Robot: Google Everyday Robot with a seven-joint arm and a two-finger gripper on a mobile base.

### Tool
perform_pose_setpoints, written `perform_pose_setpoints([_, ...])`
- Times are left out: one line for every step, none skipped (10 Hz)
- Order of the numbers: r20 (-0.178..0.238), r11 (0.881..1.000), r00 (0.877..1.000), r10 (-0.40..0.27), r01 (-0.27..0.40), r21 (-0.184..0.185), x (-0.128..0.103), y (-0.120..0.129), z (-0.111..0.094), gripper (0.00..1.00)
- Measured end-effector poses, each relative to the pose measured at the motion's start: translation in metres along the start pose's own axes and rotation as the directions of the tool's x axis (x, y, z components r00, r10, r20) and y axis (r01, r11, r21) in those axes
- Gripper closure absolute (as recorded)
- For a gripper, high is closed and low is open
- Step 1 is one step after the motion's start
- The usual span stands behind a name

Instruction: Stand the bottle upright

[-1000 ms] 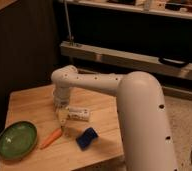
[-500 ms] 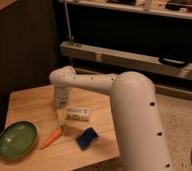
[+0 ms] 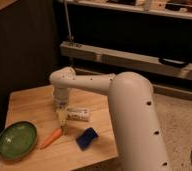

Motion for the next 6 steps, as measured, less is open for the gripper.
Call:
perform_pose_setpoints([-0.001,1.0,1.0,0.003,-0.003,-0.005,0.0004,-0.0007,0.0014,0.2])
perform_pose_setpoints([-0.004,1.0,1.0,0.004,-0.004,-0.012,0.0004,-0.0012,0.0036,0.2])
perform_pose_setpoints([-0.007,1.0,1.0,0.001,-0.002,-0.018,0.0,-0.0016,0.0055,0.2])
perform_pose_setpoints([-0.01,1.0,1.0,-0.001,0.001,-0.022,-0.0002,-0.0018,0.0065,0.2])
perform_pose_setpoints([-0.01,1.0,1.0,-0.003,0.002,-0.024,0.0002,-0.0018,0.0071,0.21])
perform_pose_setpoints([-0.009,1.0,1.0,-0.004,0.004,-0.028,0.0006,-0.0015,0.0078,0.25])
